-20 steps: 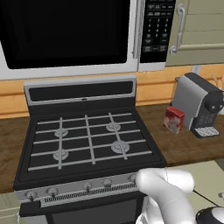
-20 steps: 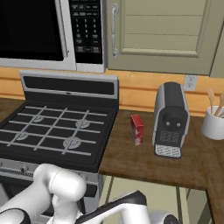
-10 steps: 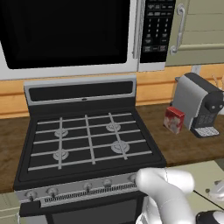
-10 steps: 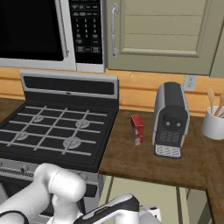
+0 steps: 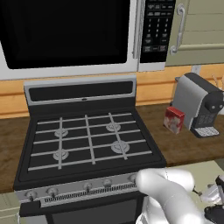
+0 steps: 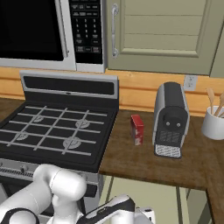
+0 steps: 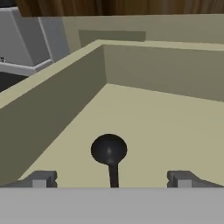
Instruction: Pick the ladle from the drawer and place it on the counter.
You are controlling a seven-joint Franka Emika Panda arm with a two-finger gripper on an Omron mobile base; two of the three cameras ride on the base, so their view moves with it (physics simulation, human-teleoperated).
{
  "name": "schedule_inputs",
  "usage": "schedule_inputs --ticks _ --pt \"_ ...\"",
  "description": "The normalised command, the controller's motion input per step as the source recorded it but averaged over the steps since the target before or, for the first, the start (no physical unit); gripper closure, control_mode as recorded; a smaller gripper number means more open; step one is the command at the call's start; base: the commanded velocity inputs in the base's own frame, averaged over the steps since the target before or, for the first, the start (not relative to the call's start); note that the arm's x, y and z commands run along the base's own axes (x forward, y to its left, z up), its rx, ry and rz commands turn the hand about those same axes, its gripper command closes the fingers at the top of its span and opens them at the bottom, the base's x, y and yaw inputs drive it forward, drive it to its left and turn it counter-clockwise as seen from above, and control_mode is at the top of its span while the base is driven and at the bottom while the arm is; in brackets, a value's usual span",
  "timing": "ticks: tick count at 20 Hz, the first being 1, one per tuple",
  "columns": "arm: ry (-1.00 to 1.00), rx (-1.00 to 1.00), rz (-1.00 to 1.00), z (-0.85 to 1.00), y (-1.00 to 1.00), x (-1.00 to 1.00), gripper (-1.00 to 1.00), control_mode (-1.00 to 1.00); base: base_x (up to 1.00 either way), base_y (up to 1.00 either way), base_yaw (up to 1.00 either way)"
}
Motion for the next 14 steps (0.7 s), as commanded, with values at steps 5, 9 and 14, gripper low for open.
schedule_inputs --ticks 5,9,14 --pt "0.0 0.0 0.0 -0.24 0.12 0.14 -1.0 -1.0 0.0 0.0 0.0" --pt "0.0 0.0 0.0 0.0 0.05 0.3 -1.0 -1.0 0.0 0.0 0.0" --pt "0.0 0.0 0.0 0.0 0.07 0.34 -1.0 -1.0 0.0 0.0 0.0"
